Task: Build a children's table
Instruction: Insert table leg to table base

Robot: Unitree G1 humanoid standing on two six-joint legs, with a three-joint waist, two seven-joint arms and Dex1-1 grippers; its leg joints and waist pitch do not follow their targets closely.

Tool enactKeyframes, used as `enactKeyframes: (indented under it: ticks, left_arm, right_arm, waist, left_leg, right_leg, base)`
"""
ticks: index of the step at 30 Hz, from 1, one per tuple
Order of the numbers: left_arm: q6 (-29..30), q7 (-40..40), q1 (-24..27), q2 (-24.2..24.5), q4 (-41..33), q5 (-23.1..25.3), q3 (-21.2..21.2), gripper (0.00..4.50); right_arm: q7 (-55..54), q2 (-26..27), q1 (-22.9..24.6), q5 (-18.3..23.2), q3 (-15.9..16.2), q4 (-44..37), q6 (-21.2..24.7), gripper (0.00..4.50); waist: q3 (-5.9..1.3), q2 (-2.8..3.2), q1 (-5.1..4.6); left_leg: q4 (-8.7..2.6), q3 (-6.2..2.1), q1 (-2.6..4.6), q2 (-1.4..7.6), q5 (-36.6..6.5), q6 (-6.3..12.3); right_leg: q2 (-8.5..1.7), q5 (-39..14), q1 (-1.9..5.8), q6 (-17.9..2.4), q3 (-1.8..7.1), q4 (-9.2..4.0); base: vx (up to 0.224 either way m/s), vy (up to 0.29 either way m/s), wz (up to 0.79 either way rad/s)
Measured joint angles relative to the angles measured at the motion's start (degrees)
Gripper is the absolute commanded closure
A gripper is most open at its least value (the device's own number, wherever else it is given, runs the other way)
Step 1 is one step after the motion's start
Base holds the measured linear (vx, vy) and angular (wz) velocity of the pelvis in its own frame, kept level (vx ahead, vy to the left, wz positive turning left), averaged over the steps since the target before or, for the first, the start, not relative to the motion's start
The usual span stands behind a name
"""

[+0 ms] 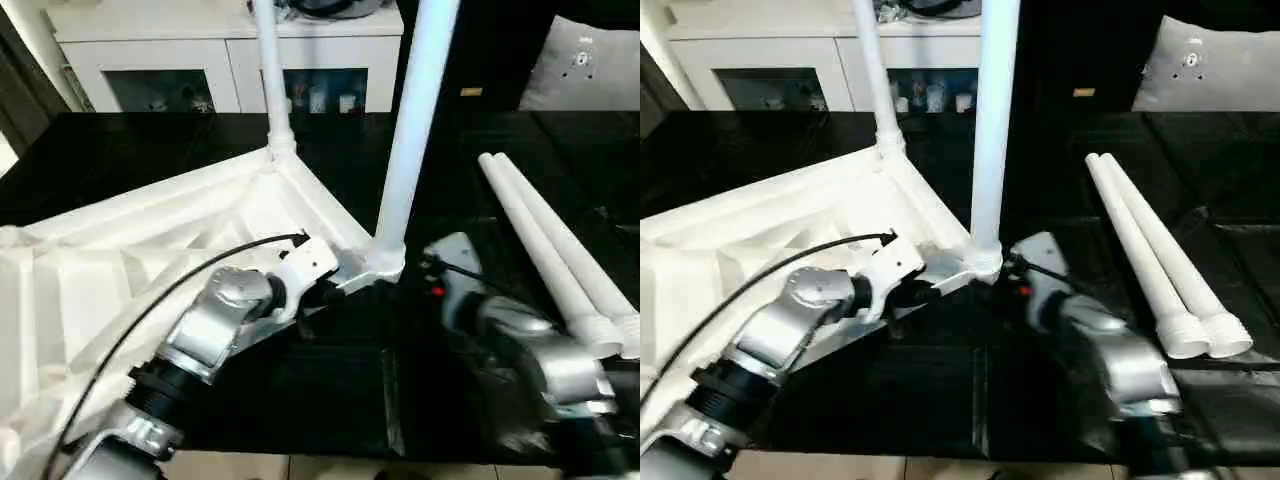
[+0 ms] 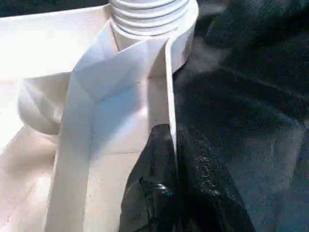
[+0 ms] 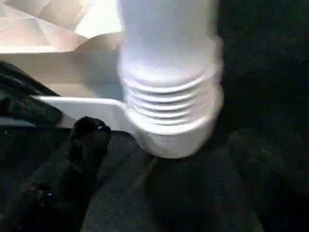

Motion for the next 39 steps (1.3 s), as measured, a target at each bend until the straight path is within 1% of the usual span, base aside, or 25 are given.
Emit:
enactKeyframes:
  ticks: [1,3,5,7,10,14,20,21,22,23,25,27,30,31,32,33,36,38,39]
  left_arm:
    - [-1.38,-1.42,-0.33,0.91,0.83,-0.17,-0.30,4.50]
    - [-3.41,-3.04,-0.45,1.58,1.77,-0.22,-0.47,4.50]
    - [-6.11,-5.76,-0.82,2.90,2.65,-0.22,-1.73,4.50]
    - [-8.40,-7.99,-1.13,3.84,3.40,-0.18,-2.66,4.50]
    - [-11.06,-10.37,-1.85,4.65,4.77,-0.04,-3.67,4.50]
    - [-14.48,-13.91,-2.88,5.56,6.27,0.21,-5.31,4.50]
    - [-18.20,-16.90,-3.59,5.71,7.01,0.70,-6.91,4.50]
    - [-18.48,-17.15,-3.61,5.66,7.03,0.70,-7.05,4.50]
    - [-18.83,-17.44,-3.63,5.61,7.08,0.77,-7.16,4.50]
    - [-19.10,-17.71,-3.66,5.54,7.14,0.83,-7.24,4.50]
    - [-19.53,-18.26,-3.72,5.42,7.14,0.83,-7.61,4.50]
    - [-19.65,-18.54,-3.72,5.20,7.15,0.83,-7.70,4.50]
    - [-20.17,-19.06,-3.72,5.17,7.15,0.85,-7.95,4.50]
    - [-20.36,-19.09,-3.72,5.13,7.15,0.85,-8.08,4.50]
    - [-20.46,-19.22,-3.72,5.12,7.15,0.85,-8.12,4.50]
    - [-20.51,-19.40,-3.72,5.11,7.16,0.85,-8.15,4.50]
    - [-20.60,-19.73,-3.71,5.10,7.19,0.84,-8.20,4.50]
    - [-20.60,-19.97,-3.70,5.07,7.21,0.83,-8.15,4.50]
    - [-20.59,-20.08,-3.69,5.07,7.21,0.82,-8.12,4.50]
  right_arm:
    - [1.82,-1.42,0.07,0.54,-0.54,-0.11,-1.19,0.07]
    - [3.51,-2.49,0.07,0.67,-1.25,-0.27,-2.60,0.07]
    - [6.42,-4.31,0.14,0.95,-1.26,-0.21,-5.44,0.07]
    - [9.22,-6.04,0.02,1.19,-1.34,0.30,-8.45,0.07]
    - [13.38,-7.85,-0.06,1.58,-1.35,1.15,-11.04,0.07]
    - [22.32,-12.18,-0.05,1.68,1.22,1.19,-14.99,0.07]
    - [27.81,-12.38,-0.43,0.88,4.94,3.60,-19.58,0.07]
    - [28.24,-12.42,-0.59,0.54,5.25,4.08,-20.07,0.24]
    - [28.71,-12.42,-0.98,0.46,5.69,4.69,-20.39,0.24]
    - [29.05,-12.41,-1.34,0.44,5.82,5.24,-20.50,0.46]
    - [30.04,-12.40,-1.75,0.50,5.83,5.84,-20.55,0.53]
    - [31.07,-12.40,-1.87,0.61,5.91,6.20,-20.53,0.81]
    - [31.80,-12.41,-1.98,0.69,6.09,6.75,-20.50,0.94]
    - [32.27,-12.41,-2.08,0.79,6.13,7.28,-20.49,1.14]
    - [32.36,-12.41,-2.08,0.90,6.18,7.45,-20.47,1.24]
    - [32.46,-12.41,-2.08,1.03,6.19,7.52,-20.47,1.24]
    - [32.99,-12.44,-2.10,1.15,6.14,7.73,-20.47,1.56]
    - [33.27,-12.42,-2.09,1.38,6.08,7.86,-20.35,1.72]
    - [33.33,-12.42,-2.09,1.45,6.07,7.88,-20.28,1.72]
  waist:
    - [0.00,0.00,0.24]
    - [0.00,0.00,0.67]
    - [0.00,0.01,1.03]
    - [0.01,0.03,1.58]
    - [0.01,0.04,1.95]
    - [0.00,0.04,2.38]
    - [0.00,0.04,2.63]
    - [0.00,0.04,2.64]
    - [0.00,0.03,2.63]
    - [0.00,0.03,2.64]
    - [0.00,0.03,2.72]
    - [0.00,0.03,2.79]
    - [0.00,0.02,2.81]
    - [-0.01,0.02,2.85]
    - [-0.01,0.02,2.88]
    - [-0.01,0.02,2.90]
    - [-0.01,0.02,2.93]
    - [-0.01,0.02,2.93]
    - [-0.01,0.02,2.93]
  left_leg:
    - [0.07,0.00,0.01,0.00,0.00,0.01]
    - [0.19,0.00,0.05,0.03,0.00,0.00]
    - [0.31,0.00,0.10,0.03,0.01,0.00]
    - [0.44,0.00,0.16,0.03,0.03,0.01]
    - [0.54,0.00,0.23,0.02,0.03,0.00]
    - [0.59,0.00,0.25,0.02,0.03,0.01]
    - [0.68,0.00,0.19,0.02,0.03,0.03]
    - [0.70,0.00,0.18,0.02,0.03,0.04]
    - [0.74,0.00,0.18,0.02,0.03,0.05]
    - [0.76,0.00,0.17,0.02,0.03,0.05]
    - [0.78,-0.01,0.17,0.02,0.04,0.06]
    - [0.81,-0.01,0.17,0.02,0.04,0.07]
    - [0.83,-0.01,0.19,0.03,0.04,0.07]
    - [0.86,-0.01,0.18,0.03,0.04,0.07]
    - [0.87,-0.01,0.18,0.03,0.04,0.07]
    - [0.88,-0.01,0.19,0.03,0.04,0.07]
    - [0.91,-0.01,0.21,0.04,0.04,0.07]
    - [0.92,-0.01,0.21,0.04,0.05,0.07]
    - [0.92,-0.01,0.21,0.04,0.05,0.07]
  right_leg:
    - [-0.01,0.00,0.00,0.00,0.01,0.07]
    - [-0.01,0.00,0.01,0.00,0.02,0.23]
    - [-0.03,0.00,0.02,0.00,0.04,0.46]
    - [-0.07,-0.01,0.04,0.00,0.05,0.61]
    - [-0.08,0.01,0.16,-0.01,0.07,0.68]
    - [-0.09,0.01,0.20,-0.02,0.07,0.71]
    - [-0.11,0.02,0.19,-0.03,0.06,0.75]
    - [-0.12,0.02,0.19,-0.03,0.06,0.75]
    - [-0.12,0.02,0.19,-0.04,0.07,0.77]
    - [-0.12,0.02,0.19,-0.04,0.06,0.79]
    - [-0.13,0.02,0.20,-0.04,0.06,0.83]
    - [-0.13,0.02,0.20,-0.04,0.06,0.85]
    - [-0.13,0.02,0.20,-0.04,0.07,0.90]
    - [-0.13,0.02,0.20,-0.04,0.07,0.92]
    - [-0.14,0.02,0.20,-0.04,0.07,0.94]
    - [-0.14,0.02,0.20,-0.04,0.07,0.95]
    - [-0.14,0.02,0.21,-0.04,0.07,0.99]
    - [-0.14,0.02,0.21,-0.04,0.07,1.00]
    - [-0.14,0.02,0.21,-0.04,0.07,1.00]
  base:
    - [0.000,0.000,0.00]
    - [0.000,0.000,0.00]
    - [0.000,0.000,0.00]
    - [0.000,0.000,0.00]
    - [0.000,0.000,0.00]
    - [0.000,0.000,0.00]
    - [0.000,0.000,0.00]
    - [0.000,0.000,0.00]
    - [0.000,0.000,0.00]
    - [0.000,0.000,0.00]
    - [0.000,0.000,0.00]
    - [0.000,0.000,0.00]
    - [0.000,0.000,0.00]
    - [0.000,0.000,0.00]
    - [0.000,0.000,0.00]
    - [0.000,0.000,0.00]
    - [0.000,0.000,0.00]
    - [0.000,0.000,0.00]
    - [0.000,0.000,0.00]
